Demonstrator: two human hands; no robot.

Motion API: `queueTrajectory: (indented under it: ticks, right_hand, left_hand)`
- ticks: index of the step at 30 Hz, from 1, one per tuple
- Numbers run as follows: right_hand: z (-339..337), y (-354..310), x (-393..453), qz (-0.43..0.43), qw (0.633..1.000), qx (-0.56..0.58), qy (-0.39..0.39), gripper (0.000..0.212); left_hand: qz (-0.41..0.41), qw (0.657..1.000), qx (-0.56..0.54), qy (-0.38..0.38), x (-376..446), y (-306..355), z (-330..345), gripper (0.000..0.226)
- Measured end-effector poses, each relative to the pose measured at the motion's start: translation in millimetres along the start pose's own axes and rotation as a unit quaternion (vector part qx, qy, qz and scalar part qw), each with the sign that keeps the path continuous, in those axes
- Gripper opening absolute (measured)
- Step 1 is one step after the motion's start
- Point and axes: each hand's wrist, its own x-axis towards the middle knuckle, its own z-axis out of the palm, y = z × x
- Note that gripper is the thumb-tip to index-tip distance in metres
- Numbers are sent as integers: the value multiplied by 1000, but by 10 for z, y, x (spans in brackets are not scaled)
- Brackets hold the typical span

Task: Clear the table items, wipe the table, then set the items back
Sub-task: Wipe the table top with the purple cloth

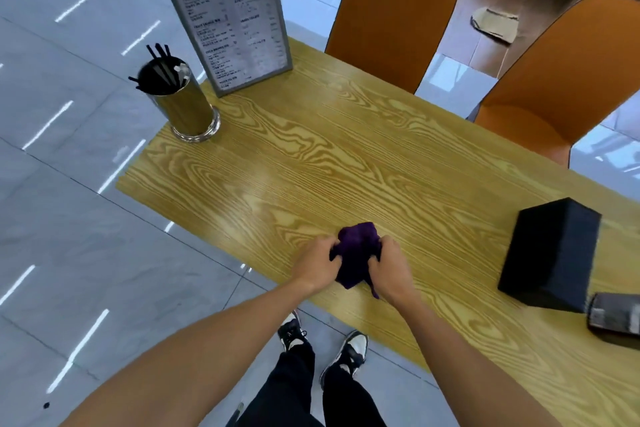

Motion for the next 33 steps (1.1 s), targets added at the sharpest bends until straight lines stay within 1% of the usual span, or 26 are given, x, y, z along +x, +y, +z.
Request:
queueTrajectory:
  ticks: [1,3,5,6,10,13,16,18,21,23,24,26,28,30,32,33]
  right_hand:
    - [-56,138,-32,5,1000,4,-5,20]
    - [-122,409,-133,-7,1000,10,-22,40]
    - [-144,666,-279,-21,998,-14,-52,60]
    - [-150,786,-369,-15,997,-36,-63,64]
    - [-213,1266,-779,25,995,-72,-65,59]
    - [-356,1611,-1051,67,992,-84,-67,54]
    - [-586,1964,-1251,127,984,-106,-60,41]
    - [-789,2174,-1343,174,977,-116,-48,36]
    - [-1090,2468,-1451,225,968,-108,-15,34]
    - [-1240,2635,-1506,241,965,-97,28,35]
    - [-1287,2721,-1519,244,965,-88,40,38]
    - [-1332,2810,-1533,249,966,-70,25,51]
    - [-1349,2788,-1527,259,962,-90,-8,59]
    - [-1367,2657,-1475,261,951,-165,-5,53]
    - [-1413,2404,-1390,234,936,-264,3,35]
    - [-1428,2268,-1335,215,935,-282,8,26]
  left_hand:
    - [2,1000,15,-21,10,39,138,24]
    - [2,997,62,-52,-29,124,406,29]
    - [11,991,114,-70,-114,191,654,30]
    - [16,988,128,-83,-174,232,761,30]
    - [29,978,131,-162,-385,347,1214,33]
    - [43,962,145,-228,-529,529,1572,31]
    - [38,949,92,-300,-712,822,1937,27]
    - [39,945,57,-321,-816,1056,2136,24]
    - [32,944,19,-328,-901,1427,2359,24]
    - [36,944,5,-328,-911,1619,2460,32]
    - [39,945,3,-324,-909,1683,2483,37]
    - [42,948,9,-316,-877,1732,2470,40]
    - [47,952,35,-302,-828,1748,2347,39]
    - [48,960,71,-268,-738,1710,2150,42]
    - [43,967,103,-229,-625,1618,1940,47]
    - [35,969,119,-214,-565,1566,1833,49]
